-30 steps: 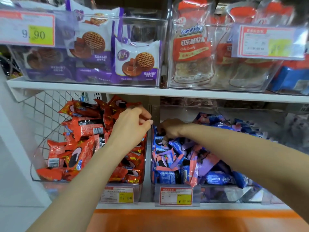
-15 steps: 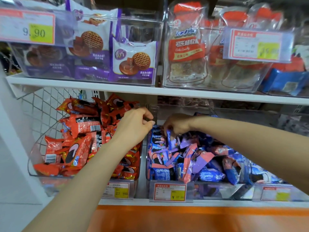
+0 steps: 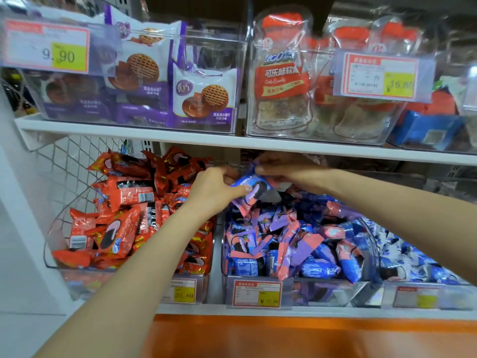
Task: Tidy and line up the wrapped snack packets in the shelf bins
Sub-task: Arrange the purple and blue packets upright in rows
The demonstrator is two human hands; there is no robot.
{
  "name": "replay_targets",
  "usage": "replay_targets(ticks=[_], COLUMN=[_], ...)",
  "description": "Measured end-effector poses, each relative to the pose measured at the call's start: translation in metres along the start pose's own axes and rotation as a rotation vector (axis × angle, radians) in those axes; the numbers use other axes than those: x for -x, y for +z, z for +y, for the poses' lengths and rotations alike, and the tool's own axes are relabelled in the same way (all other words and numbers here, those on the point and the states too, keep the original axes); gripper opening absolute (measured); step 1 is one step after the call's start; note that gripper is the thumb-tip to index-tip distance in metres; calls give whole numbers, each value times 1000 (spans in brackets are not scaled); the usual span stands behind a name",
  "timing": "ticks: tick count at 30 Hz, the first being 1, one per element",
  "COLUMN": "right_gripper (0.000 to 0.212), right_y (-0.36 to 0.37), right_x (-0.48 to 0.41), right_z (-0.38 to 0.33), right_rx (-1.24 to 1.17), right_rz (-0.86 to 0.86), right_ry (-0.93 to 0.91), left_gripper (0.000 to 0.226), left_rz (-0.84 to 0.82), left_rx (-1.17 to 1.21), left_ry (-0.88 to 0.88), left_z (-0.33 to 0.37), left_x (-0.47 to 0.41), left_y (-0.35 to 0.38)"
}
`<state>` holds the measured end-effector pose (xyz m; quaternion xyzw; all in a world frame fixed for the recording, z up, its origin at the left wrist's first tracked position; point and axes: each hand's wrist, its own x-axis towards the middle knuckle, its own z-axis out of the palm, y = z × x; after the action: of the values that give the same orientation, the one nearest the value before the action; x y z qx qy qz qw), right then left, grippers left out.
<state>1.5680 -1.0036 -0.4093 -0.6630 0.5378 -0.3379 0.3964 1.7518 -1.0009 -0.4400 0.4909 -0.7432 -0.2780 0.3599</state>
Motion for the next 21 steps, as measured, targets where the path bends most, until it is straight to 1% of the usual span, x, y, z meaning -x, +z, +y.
replay_targets(ticks=[1,2,3,5,7,10,15,17,18,21], right_gripper=[10,19,27,31,30,30,27,11,8,21], right_y=[-1,-1,-1,8,24,46,54,54,54,53], right_x=[-4,-8,-13,-24,-33,-42,-49,-52,-53,-55], right_z=[5,10,17,36,54,69,80,82,82,78], right_rx=[0,58,204,510,661,720,757,777,808,925], right_rz=[18,23,3,-118,-212,-304,-458,-458,-437,-322], right_ry=[34,80,124,194,256,275,301,287,265,214], left_gripper=[39,41,43,42,40,43,39,33,31,31], left_rz=[47,95,135,187,217,229,243,247,247,236], left_rx=[-15,-18,-18,-33,-53,-45,-12,-11,-12,-5], left_ry=[-10,-27,-51,-97,-126,-137,-109,-101,-96,-82], left_z=[-1,-3,-5,-9,-13,-15,-17,-16,-16,-15], left_x=[-1,-1,-1,0,2,6,6,5,4,4], left_y=[-5,-10,-16,-24,-27,-28,-32,-32,-32,-30])
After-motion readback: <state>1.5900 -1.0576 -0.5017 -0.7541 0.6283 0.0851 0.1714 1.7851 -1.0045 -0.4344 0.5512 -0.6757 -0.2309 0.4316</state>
